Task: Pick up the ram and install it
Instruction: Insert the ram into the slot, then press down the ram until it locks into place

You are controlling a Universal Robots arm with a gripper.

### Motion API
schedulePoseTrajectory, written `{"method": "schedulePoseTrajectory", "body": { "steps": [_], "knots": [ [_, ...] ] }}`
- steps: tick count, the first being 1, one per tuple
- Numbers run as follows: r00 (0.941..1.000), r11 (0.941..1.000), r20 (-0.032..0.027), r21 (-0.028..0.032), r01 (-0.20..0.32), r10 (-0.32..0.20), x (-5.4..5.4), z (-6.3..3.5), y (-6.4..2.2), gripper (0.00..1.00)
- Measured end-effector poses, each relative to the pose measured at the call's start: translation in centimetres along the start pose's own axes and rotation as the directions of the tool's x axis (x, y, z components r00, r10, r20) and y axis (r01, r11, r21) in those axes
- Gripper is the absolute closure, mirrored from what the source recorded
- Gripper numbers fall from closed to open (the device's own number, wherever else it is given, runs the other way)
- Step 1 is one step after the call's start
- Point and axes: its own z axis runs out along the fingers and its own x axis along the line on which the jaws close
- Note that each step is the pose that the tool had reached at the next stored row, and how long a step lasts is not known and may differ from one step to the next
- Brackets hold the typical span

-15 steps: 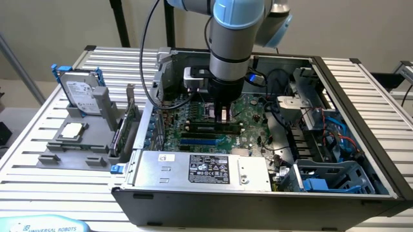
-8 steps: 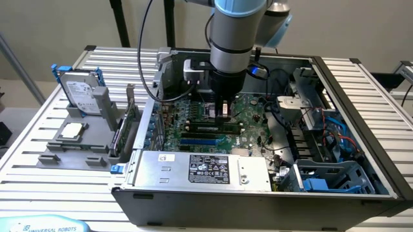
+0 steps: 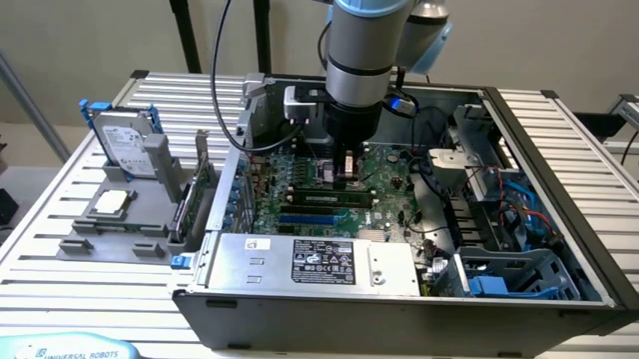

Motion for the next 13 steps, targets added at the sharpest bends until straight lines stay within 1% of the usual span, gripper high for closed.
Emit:
{"method": "schedulePoseTrajectory", "body": {
  "steps": [11, 13],
  "knots": [
    [1.0, 1.0, -0.0002, -0.0001, 0.0, 0.0, 0.0, 0.0, 0.0, 0.89],
    [1.0, 1.0, -0.0001, -0.0001, 0.0, 0.0, 0.01, 0.14, 0.0, 0.89]
  ]
}}
